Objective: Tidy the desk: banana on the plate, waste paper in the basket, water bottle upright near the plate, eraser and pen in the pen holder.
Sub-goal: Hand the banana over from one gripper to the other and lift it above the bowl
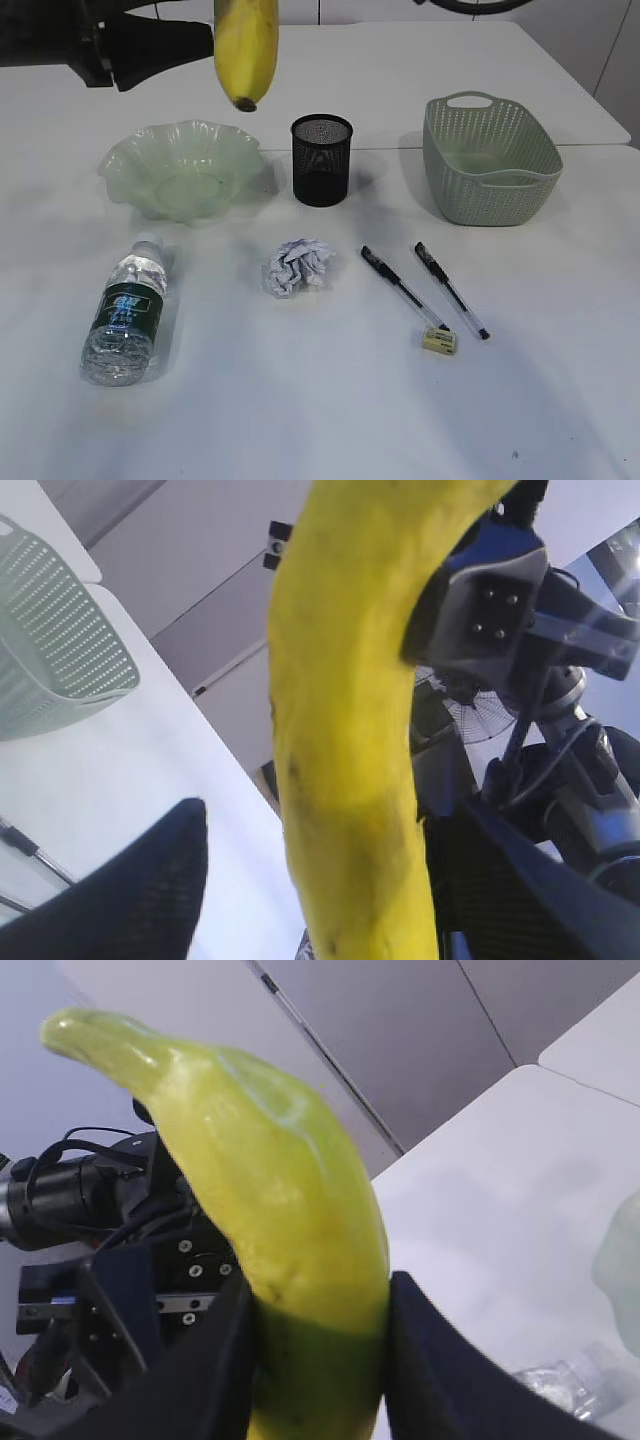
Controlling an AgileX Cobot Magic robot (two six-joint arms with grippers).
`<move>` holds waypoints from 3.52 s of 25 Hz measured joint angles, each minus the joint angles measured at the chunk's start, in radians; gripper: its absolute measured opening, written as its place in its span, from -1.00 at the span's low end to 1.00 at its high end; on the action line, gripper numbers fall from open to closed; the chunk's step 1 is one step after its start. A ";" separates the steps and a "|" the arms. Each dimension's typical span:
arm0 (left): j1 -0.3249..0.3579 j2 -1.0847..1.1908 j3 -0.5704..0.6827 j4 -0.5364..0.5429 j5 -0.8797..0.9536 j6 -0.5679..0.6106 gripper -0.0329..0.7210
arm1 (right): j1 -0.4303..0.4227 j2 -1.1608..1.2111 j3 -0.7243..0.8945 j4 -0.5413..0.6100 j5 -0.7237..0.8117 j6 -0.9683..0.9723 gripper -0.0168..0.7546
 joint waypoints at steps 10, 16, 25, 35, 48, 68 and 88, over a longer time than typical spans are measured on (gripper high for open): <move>-0.051 0.000 0.000 -0.010 -0.001 0.000 0.50 | 0.038 0.000 0.000 0.022 0.000 -0.002 -0.31; -0.053 0.000 0.000 -0.029 -0.001 0.000 0.50 | 0.054 0.000 0.000 0.030 0.000 -0.002 -0.31; -0.053 0.000 0.000 -0.038 0.000 0.000 0.30 | 0.054 0.000 0.000 0.050 -0.002 -0.002 -0.31; -0.055 0.000 -0.002 -0.057 0.008 0.000 -0.07 | 0.054 0.001 0.000 0.061 -0.005 -0.016 -0.31; -0.055 0.000 -0.002 -0.063 0.010 -0.004 -0.11 | 0.054 0.001 0.000 0.073 -0.006 -0.022 -0.30; -0.055 0.000 -0.002 -0.061 0.008 0.002 -0.14 | 0.054 0.001 0.000 0.094 -0.006 0.035 0.04; -0.055 0.000 -0.002 -0.051 -0.002 0.004 -0.14 | 0.054 0.001 0.000 0.066 -0.006 0.112 0.13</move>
